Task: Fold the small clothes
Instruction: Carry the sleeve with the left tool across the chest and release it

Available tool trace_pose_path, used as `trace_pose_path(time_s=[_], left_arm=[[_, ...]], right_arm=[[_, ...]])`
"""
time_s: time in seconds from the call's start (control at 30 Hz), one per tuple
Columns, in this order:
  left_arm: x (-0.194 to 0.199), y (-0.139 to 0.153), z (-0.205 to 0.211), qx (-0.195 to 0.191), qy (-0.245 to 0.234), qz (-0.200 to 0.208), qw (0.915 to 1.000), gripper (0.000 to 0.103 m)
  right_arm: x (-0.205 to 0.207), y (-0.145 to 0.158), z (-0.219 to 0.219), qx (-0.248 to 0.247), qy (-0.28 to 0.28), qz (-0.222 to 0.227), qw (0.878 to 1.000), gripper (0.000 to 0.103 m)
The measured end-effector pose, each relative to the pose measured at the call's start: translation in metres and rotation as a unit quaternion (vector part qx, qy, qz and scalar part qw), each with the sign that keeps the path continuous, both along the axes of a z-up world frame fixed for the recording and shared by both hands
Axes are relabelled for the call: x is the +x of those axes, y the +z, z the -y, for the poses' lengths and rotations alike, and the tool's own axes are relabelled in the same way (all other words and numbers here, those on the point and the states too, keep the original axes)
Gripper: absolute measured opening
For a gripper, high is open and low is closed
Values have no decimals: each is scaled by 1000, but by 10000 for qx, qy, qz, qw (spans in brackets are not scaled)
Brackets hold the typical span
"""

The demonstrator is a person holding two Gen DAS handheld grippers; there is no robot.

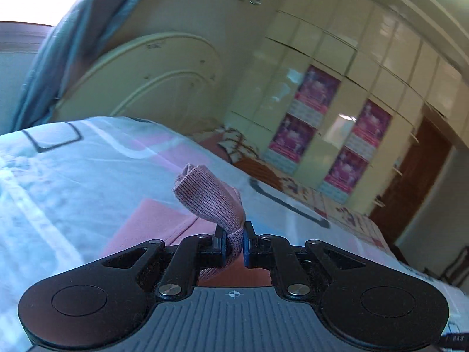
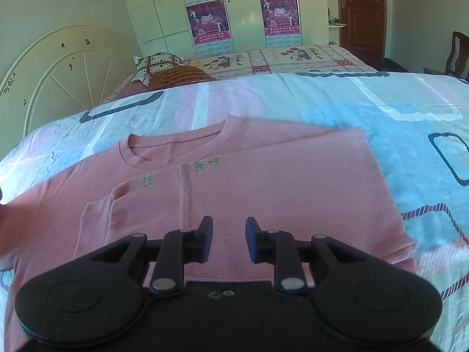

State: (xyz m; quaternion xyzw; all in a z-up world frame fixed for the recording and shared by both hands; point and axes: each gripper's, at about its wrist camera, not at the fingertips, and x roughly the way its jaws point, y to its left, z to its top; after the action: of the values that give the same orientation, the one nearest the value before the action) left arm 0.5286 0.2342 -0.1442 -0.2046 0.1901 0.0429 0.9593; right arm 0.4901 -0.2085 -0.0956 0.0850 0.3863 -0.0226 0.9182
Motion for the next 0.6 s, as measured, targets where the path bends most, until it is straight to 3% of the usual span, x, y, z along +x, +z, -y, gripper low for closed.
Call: trace_pose_path(time_s=[0.27,0.53,0.6], left_arm=[[-7,8,162,558,-1252,-407,9897,10],[-8,-1,270,1179,-1777,-916,9727,10],[-10,-10,288,1383,-1964,-1143,9640,11]], right_arm=[[-22,1,29,197,-41,15,9998,26],[-39,0,69,435,-212,-34,9988,26],[-41,0,76,538,-199,-60,9983,32]])
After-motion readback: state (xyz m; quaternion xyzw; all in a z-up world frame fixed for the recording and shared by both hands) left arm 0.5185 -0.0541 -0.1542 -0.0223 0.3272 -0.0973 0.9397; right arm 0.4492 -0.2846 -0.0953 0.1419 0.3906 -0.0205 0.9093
